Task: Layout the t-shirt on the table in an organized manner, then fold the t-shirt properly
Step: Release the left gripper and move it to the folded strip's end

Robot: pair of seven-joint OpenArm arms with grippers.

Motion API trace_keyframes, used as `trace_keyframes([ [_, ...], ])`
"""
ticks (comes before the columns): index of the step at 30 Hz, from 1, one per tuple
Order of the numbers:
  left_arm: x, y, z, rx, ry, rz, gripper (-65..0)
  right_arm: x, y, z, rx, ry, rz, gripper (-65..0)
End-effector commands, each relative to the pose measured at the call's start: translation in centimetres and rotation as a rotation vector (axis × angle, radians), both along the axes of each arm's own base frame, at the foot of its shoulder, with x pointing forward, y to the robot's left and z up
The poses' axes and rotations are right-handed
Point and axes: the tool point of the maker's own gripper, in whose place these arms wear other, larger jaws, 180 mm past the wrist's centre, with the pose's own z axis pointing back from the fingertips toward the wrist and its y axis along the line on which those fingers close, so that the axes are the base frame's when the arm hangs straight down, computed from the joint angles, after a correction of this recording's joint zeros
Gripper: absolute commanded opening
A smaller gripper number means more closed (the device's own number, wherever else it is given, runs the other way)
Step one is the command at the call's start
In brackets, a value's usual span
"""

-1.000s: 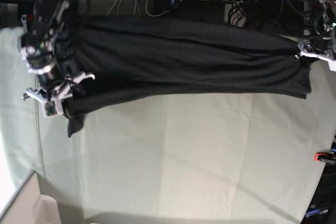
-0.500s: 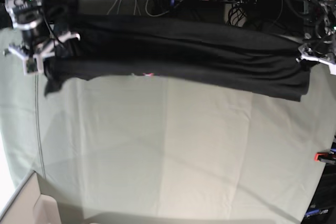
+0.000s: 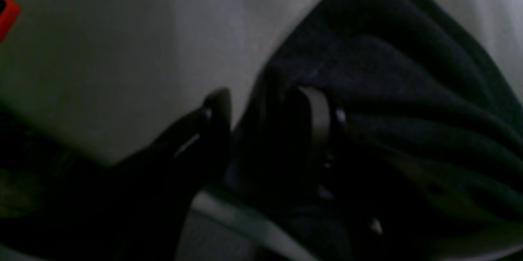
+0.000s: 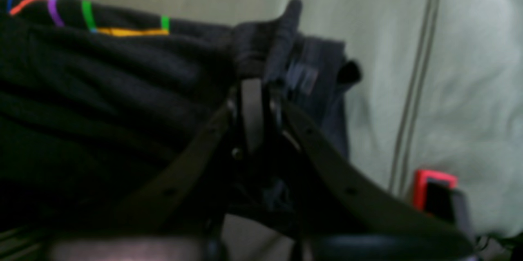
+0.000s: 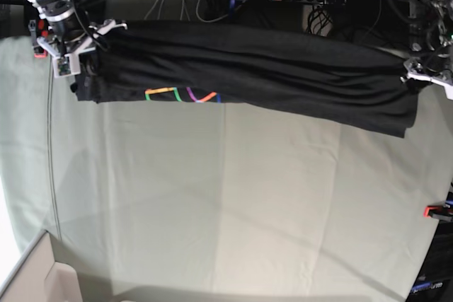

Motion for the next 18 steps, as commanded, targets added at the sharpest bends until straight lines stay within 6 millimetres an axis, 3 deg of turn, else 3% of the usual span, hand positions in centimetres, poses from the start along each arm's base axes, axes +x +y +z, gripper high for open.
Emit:
trace_keyframes([
  [1, 0.7, 1.4, 1.6, 0.038, -0.039, -0.001, -39.5, 0.5, -0.2, 0.7, 0.003, -0.037, -0.004, -65.0],
  [6, 0.4, 1.5, 1.7, 0.046, -0.035, -0.007, -30.8, -0.5, 0.0, -1.1, 0.034, 0.011, -0.013, -65.0],
  [13, 0.7, 1.5, 2.1, 0.047, -0.048, -0.009, -24.5, -1.1, 0.1, -1.7, 0.041, 0.029, -0.015, -45.2],
  [18, 1.5, 1.0, 4.1, 0.082, -0.092, -0.046, -22.7, -1.1, 0.0, -1.7, 0.040, 0.030, -0.017, -41.5],
])
